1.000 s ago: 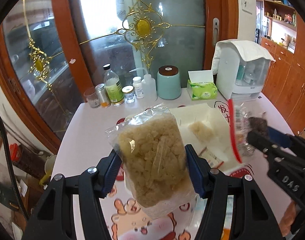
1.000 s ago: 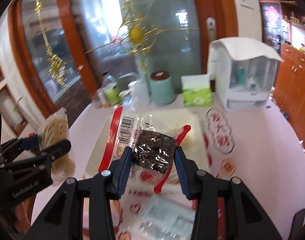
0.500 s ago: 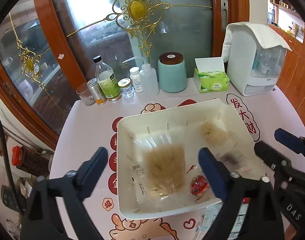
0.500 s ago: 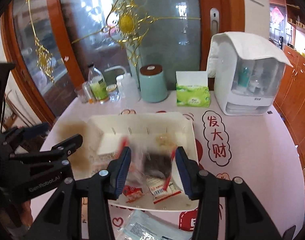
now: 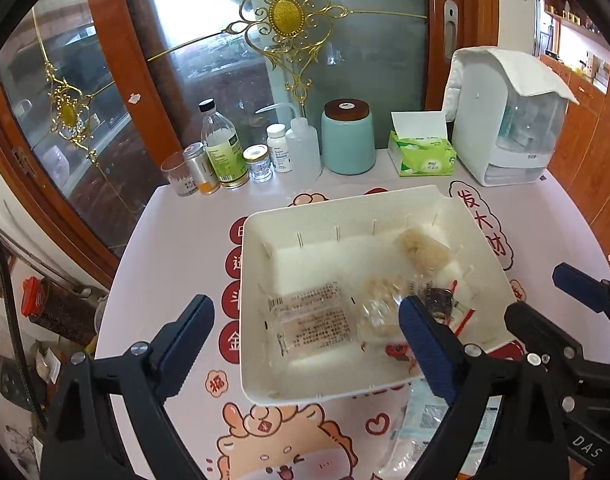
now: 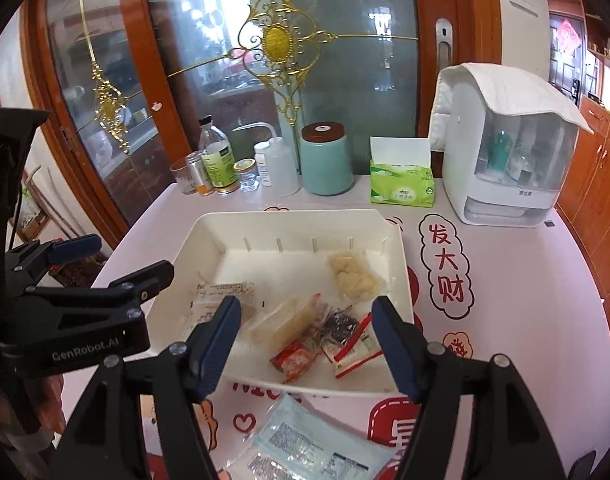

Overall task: Organize snacks
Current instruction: 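Carry both bags into the white tray and open both tools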

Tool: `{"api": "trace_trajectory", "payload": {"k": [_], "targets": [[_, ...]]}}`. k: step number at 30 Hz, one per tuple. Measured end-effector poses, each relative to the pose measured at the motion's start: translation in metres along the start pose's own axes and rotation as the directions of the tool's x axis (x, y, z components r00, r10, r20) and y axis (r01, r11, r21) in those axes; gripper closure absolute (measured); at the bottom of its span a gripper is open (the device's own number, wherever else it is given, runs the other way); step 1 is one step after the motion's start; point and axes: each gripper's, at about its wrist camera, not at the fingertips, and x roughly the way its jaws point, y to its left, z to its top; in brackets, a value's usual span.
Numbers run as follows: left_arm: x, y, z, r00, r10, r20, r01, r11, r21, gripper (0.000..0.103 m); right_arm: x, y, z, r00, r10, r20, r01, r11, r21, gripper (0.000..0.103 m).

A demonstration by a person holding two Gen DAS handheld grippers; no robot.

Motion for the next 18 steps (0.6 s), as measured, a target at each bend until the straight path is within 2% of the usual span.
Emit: {"api": "trace_trajectory", "payload": {"k": [11, 18], "targets": [[-0.060, -0.001, -0.033, 0.999, -0.045, 0.030, 0.045, 0.999, 0.009, 0.010, -0.059, -0.009, -0.020, 0.998, 0.058, 0.012, -0.058, 0.998, -0.014, 0.035], [-0.081, -0.004, -0.078, 0.994, -0.108, -0.034, 0.108, 0.994, 0.017, 0.010, -0.079, -0.013, -0.054, 0.998, 0.061, -0.024, -0.062, 0.998, -0.031, 0.035]]}}
